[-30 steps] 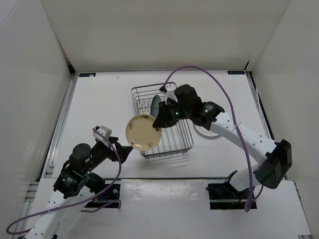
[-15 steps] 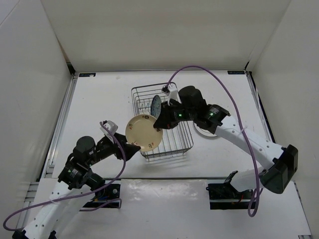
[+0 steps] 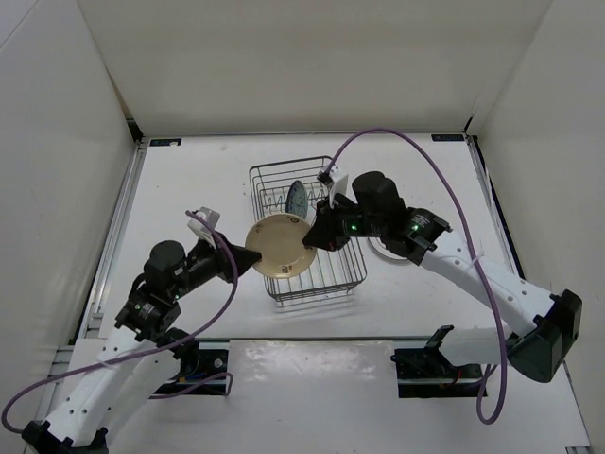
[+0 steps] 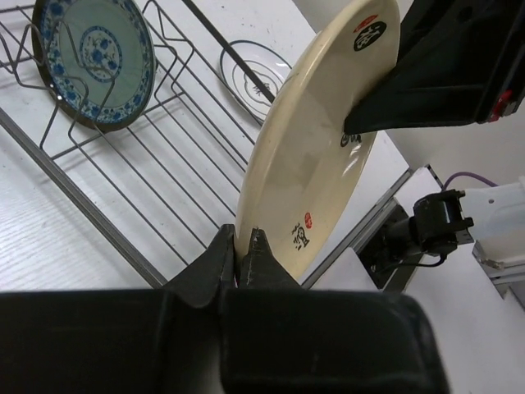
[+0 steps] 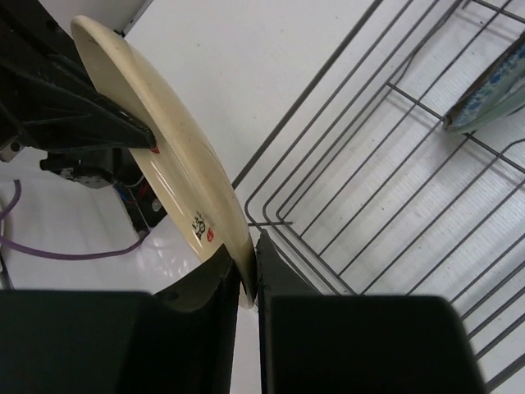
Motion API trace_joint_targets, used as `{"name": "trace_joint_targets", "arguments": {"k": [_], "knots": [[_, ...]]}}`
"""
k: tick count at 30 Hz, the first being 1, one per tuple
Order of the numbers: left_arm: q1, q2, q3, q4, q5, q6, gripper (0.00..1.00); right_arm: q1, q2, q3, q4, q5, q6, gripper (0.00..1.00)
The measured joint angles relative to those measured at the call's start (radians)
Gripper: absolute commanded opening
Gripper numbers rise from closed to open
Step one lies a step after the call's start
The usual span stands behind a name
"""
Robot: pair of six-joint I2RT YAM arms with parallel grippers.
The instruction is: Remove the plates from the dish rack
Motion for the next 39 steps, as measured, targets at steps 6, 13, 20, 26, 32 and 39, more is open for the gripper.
{"name": "trace_joint_targets", "arguments": {"k": [6, 13, 20, 26, 32, 39], "knots": [[0.000, 0.070, 0.005, 0.026, 0.011, -0.026, 0.00, -0.017, -0.006, -0.029, 0.005, 0.019, 0.018, 0.00], [-0.016, 0.114, 0.090, -0.048, -0.057, 0.023, 0.00, -0.003, -0.010, -0.028, -0.034, 0.090, 0.064, 0.67], [-0.003, 0.168, 0.334, -0.266, -0.439, 0.124, 0.00, -0.032, -0.132, -0.031, -0.186, 0.358, 0.064, 0.89], [0.003, 0.230, 0.351, -0.349, -0.681, 0.148, 0.00, -0.057, -0.262, -0.039, -0.277, 0.494, 0.042, 0.90], [0.076, 0.382, 0.369, -0.392, -0.735, 0.121, 0.00, -0.063, -0.319, -0.068, -0.356, 0.546, 0.018, 0.90], [0.468, 0.475, 0.330, -0.335, -0.421, -0.014, 0.00, -0.069, -0.366, -0.116, -0.411, 0.565, 0.008, 0.90]]}}
